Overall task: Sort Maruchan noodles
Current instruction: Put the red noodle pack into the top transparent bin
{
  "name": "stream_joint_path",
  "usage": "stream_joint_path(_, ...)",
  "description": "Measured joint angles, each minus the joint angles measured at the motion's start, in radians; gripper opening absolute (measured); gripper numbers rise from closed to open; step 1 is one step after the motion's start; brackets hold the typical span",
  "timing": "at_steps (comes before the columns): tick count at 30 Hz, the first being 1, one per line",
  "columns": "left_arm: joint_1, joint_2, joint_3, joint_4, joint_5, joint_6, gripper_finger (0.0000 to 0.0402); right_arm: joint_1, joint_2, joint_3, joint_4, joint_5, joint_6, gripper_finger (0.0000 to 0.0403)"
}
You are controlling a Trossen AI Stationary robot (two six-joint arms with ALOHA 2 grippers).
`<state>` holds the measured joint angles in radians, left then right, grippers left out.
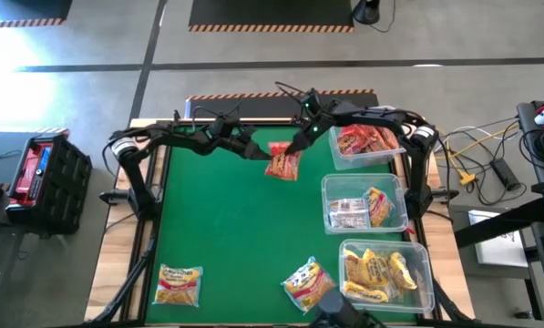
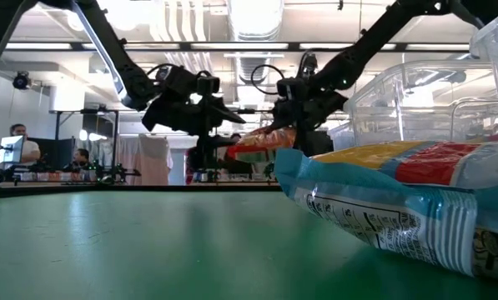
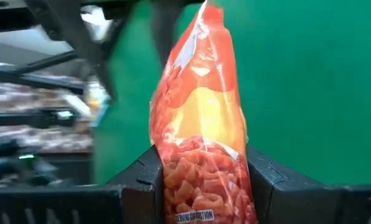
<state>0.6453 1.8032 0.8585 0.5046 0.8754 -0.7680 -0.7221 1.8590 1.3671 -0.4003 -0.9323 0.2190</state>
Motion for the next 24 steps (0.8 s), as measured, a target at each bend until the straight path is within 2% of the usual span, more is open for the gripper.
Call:
stream_joint_path(8,0.06,-0.021,-0.003,0.03,-0.077,-0.031,0.0181,-0.016,-0.003,0.167,-0.369,0.296,-0.269,0.0122)
stream_joint_path(15,0.073,-0.022,-0.003,0.03,-0.104,-0.03,0.0181,-0.045,-0.005,0.329,-0.481,0.365,-0.281,0.0122)
stream_joint_path(17,0.073,-0.022,-0.003,0.027,-0.106,-0.037,0.0181,-0.044,-0.006,0.387,-0.524,0.421,-0.285,0.0122)
stream_joint_path(24,0.07,-0.022,-0.003,0.021,-0.107,-0.061,0.018,-0.046,-0.006,0.6,-0.756,0.754,-0.351,0.0122)
